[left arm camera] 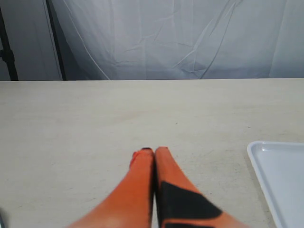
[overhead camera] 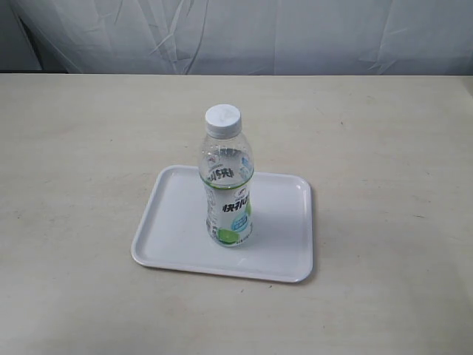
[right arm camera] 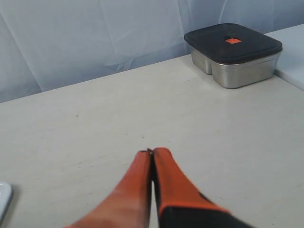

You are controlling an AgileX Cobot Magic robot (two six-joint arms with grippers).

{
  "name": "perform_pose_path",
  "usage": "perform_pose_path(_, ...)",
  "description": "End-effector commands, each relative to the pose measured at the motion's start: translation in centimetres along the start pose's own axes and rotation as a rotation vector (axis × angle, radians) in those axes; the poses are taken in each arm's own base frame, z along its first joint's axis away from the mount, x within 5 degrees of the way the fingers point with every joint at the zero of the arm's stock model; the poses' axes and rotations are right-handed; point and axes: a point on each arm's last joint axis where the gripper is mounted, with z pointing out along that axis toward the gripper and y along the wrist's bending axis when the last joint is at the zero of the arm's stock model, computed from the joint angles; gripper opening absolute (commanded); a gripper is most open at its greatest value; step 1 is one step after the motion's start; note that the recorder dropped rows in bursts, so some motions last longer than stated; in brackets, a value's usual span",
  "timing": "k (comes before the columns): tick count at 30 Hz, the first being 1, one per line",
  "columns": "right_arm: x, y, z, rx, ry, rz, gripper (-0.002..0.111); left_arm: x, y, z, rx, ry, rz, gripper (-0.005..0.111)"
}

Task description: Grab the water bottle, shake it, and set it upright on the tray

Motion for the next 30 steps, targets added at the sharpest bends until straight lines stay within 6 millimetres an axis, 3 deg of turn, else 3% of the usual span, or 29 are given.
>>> perform_pose_path(1,0.04,-0.02,-0.02,0.003,-0.007,0.003,0.004,0.05,0.01,-0.01,0.0,-0.003,-0.004,0.0)
perform_pose_path(30,0.07,0.06,-0.02,-0.006,-0.003,0.028,0.004,0.05,0.01,-0.01,0.0,-0.003,-0.004,0.0)
